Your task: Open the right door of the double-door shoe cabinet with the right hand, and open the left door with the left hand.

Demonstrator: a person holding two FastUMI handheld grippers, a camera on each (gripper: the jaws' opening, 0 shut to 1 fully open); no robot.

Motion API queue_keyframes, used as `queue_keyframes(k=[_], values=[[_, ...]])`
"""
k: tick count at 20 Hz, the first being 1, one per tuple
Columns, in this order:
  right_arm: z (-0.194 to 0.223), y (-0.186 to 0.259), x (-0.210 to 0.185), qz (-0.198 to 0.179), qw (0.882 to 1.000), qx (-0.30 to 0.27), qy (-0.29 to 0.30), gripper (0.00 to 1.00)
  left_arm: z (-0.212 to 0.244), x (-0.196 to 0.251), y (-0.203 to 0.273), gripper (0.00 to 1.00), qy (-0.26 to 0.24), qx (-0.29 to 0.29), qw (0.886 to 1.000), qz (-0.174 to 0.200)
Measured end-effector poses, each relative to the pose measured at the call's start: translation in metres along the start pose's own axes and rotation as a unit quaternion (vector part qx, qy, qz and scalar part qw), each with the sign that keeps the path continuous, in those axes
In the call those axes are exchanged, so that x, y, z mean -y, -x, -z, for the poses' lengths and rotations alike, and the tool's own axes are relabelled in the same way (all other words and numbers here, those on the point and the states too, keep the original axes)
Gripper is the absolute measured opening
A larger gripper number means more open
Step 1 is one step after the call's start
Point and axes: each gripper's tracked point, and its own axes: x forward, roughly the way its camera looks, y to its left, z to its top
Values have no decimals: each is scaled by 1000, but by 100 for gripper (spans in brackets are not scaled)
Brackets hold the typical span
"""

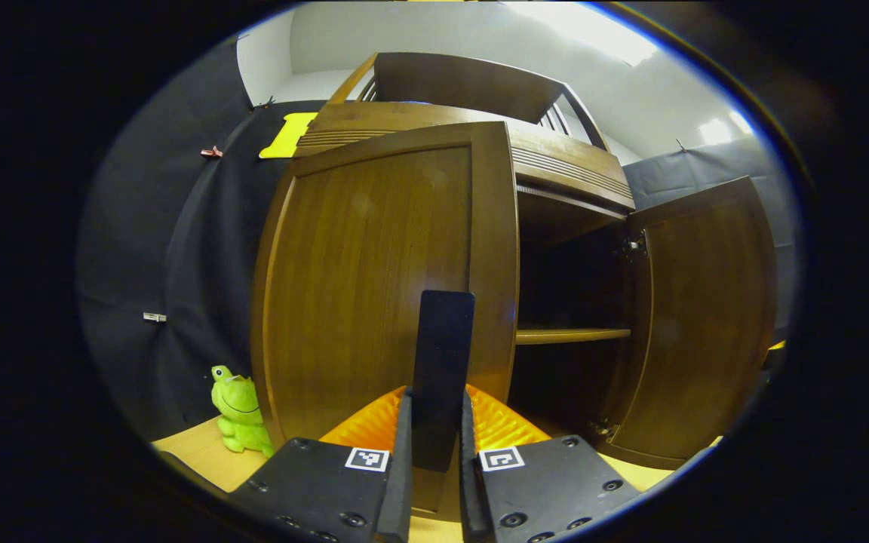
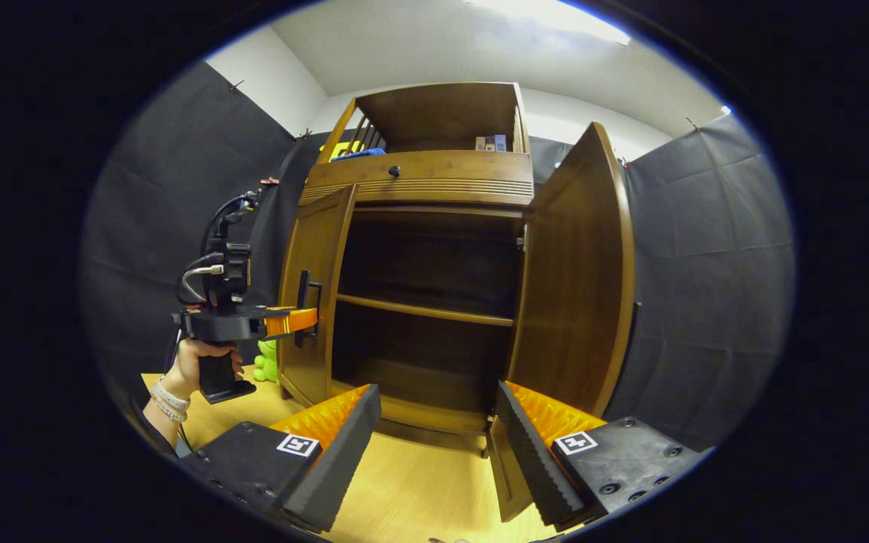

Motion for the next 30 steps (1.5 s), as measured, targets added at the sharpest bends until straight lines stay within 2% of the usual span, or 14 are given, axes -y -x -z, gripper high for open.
queue_keyframes(k=[7,17,20,26,30], values=[[1,-1,-39,-39,999,-3,3,97,-6,-25,40,29,4,-1,1000,-11],[11,-29,-78,-103,995,-1,-5,96,-14,-72,91,22,-12,-9,998,-63],[11,-37,-77,-114,993,1,-9,96,-16,-85,101,19,-15,-8,997,-75],[12,-47,-69,-130,991,5,-20,96,-21,-122,123,8,-17,-4,992,-121],[9,-46,-58,-142,990,9,-18,98,-21,-148,131,5,-13,-3,989,-146]])
